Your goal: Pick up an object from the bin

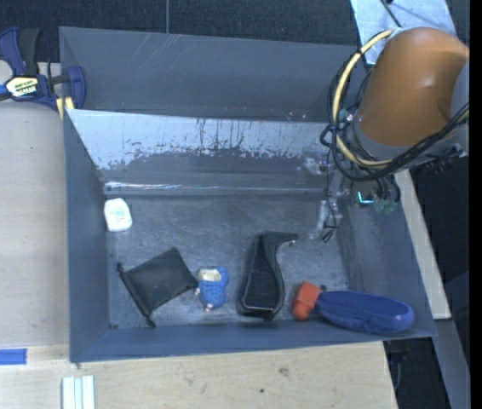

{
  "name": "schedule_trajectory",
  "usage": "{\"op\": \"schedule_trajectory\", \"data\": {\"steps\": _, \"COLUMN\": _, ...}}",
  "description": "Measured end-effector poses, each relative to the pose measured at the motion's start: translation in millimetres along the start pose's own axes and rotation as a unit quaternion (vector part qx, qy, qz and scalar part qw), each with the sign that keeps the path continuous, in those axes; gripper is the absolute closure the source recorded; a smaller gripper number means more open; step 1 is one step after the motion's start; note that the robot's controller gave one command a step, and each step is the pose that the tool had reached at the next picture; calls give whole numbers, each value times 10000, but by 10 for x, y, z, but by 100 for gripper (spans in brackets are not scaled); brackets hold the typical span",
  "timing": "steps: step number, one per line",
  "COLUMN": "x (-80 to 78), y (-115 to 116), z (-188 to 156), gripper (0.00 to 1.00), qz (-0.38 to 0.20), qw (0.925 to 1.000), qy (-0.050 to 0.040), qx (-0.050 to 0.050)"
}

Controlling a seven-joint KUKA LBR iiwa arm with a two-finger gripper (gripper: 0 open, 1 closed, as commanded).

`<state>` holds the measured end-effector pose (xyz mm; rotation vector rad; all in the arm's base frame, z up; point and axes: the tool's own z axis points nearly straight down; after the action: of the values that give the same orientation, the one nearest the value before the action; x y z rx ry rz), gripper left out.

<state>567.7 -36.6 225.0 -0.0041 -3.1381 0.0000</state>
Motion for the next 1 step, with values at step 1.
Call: {"op": "schedule_trajectory", "data": {"steps": 1, "x": 226, "y": 226, "z": 1550, "gripper": 0, "qz": -2289, "qw": 9734, "qy": 29, "qx": 27}}
